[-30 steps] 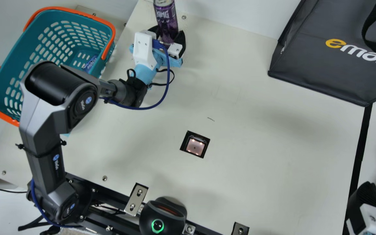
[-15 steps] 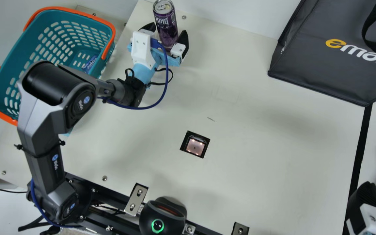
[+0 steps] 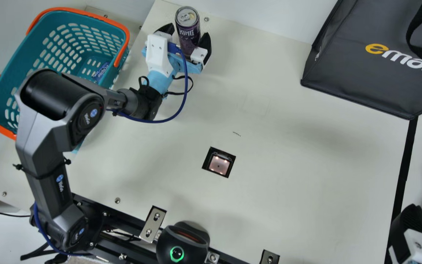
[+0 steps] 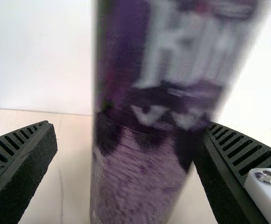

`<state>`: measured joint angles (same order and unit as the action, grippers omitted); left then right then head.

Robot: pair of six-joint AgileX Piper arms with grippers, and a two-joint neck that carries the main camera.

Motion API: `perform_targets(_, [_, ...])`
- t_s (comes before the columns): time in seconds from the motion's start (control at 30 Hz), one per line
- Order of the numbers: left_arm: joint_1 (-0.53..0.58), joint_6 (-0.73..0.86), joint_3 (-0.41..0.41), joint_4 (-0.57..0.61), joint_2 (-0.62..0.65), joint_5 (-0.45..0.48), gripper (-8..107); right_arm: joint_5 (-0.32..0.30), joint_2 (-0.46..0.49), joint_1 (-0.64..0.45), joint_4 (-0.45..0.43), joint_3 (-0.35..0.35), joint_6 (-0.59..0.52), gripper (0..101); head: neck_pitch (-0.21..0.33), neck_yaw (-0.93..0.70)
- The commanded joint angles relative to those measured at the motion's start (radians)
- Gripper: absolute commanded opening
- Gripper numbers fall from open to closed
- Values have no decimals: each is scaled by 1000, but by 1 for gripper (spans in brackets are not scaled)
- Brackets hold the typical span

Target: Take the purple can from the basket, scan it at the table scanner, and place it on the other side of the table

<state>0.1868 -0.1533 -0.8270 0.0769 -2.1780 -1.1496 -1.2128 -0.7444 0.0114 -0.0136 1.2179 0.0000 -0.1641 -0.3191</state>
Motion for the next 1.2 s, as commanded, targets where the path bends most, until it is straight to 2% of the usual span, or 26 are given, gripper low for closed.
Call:
perform_targets(0.0, [-2, 0, 4, -5, 12, 9, 90, 0, 0, 0, 0, 0, 0, 95, 26, -2])
perform_targets(0.3, [-2, 14, 49, -19, 95, 76, 90, 0, 0, 0, 0, 0, 0, 95, 26, -2])
perform_targets(0.7, [12, 54, 182, -20, 253, 182, 90, 0, 0, 0, 0, 0, 0, 95, 26, -2])
perform_targets(0.97, [9, 81, 272, -19, 425, 332, 90, 0, 0, 0, 0, 0, 0, 95, 26, -2])
perform_targets(1.17, [-4, 98, 305, -35, 586, 501, 90, 0, 0, 0, 0, 0, 0, 95, 26, -2])
